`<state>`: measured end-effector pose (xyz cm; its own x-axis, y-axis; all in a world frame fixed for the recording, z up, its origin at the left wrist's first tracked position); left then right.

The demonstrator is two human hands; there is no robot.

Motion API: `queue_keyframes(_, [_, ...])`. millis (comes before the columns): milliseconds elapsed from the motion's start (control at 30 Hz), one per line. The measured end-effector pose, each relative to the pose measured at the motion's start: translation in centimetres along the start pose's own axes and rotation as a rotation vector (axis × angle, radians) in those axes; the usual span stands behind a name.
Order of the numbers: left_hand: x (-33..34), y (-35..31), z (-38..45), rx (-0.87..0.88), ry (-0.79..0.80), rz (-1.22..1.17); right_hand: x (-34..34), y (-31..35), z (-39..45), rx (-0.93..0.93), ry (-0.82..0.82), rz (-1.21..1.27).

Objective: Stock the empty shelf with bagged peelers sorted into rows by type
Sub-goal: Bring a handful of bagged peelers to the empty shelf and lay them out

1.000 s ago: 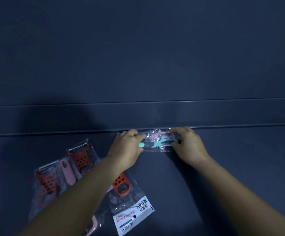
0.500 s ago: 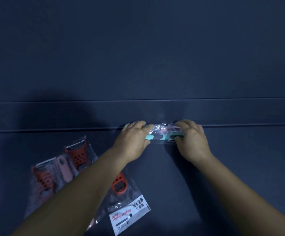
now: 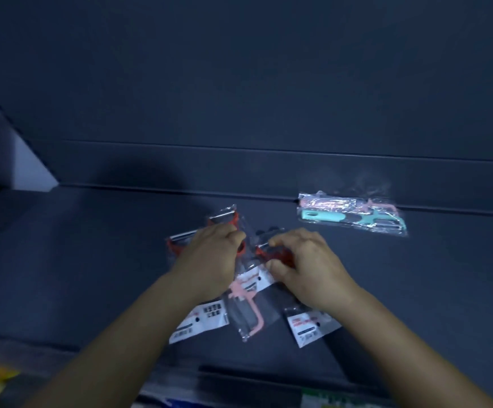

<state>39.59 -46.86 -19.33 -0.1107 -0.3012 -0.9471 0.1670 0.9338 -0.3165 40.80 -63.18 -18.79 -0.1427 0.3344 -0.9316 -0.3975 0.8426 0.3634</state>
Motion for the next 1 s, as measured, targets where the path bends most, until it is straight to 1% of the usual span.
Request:
queue_keyframes(133, [0.3, 1.4, -2.2, 0.054, 0.029, -0.117, 1.4, 3.1, -0.9, -0.057, 0.077, -0.021])
queue_keyframes(200, [0.4, 2.2, -2.7, 0.051, 0.003, -0.2, 2.3, 4.4, -1.5, -0.059, 0.12, -0.068])
queue_keyframes(267, [0.3, 2.9, -2.9, 0.054, -0.031, -0.255, 3.0, 5.1, -1.9, -0.008, 0.149, -0.125])
queue_keyframes(367, [-0.1, 3.5, -3.4, 0.102, -0.024, -0.306, 3.2, 5.2, -2.3, 0.086, 0.107, -0.149])
queue_keyframes(433, [-0.4, 3.6, -3.5, 0.136, -0.002, -0.254, 3.3, 5.2, -2.5, 0.115, 0.075, -0.174])
queue_keyframes(500, [-0.6, 3.5, -3.2, 0.174, 0.0, -0.137, 3.4, 5.5, -2.7, 0.121, 0.055, -0.182])
queue_keyframes(600, [-1.1, 3.3, -2.7, 0.239, -0.02, -0.021, 2.8, 5.4, -3.1, 0.156, 0.007, -0.075])
queue_keyframes(667, [-1.5, 3.3, -2.5, 0.242, -0.003, -0.011, 2.0, 5.0, -3.5, 0.193, -0.036, -0.022])
queue_keyframes(767, [-1.8, 2.8, -2.3, 0.233, 0.05, -0.022, 1.1, 4.1, -4.1, 0.208, -0.045, -0.018])
queue_keyframes(867, [-2.5, 1.1, -1.8, 0.271, -0.009, -0.02, 0.0, 2.4, -4.3, 0.254, -0.063, 0.037])
queue_keyframes(1000, [-3.0, -2.9, 0.2, 0.3, -0.1, -0.012, -2.2, -1.5, -4.1, 0.353, -0.068, 0.131])
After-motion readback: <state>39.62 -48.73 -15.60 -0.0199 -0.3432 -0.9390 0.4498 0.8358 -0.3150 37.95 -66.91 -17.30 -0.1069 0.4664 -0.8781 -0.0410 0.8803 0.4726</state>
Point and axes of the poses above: each hand's wrist, its own z-axis towards the middle knuckle, its own x-axis out of the palm, y = z × x, the point moved 3 cm from there along z, towards the middle knuckle, and after that the axes turned 9 degrees about -z, right-handed, at the moved point
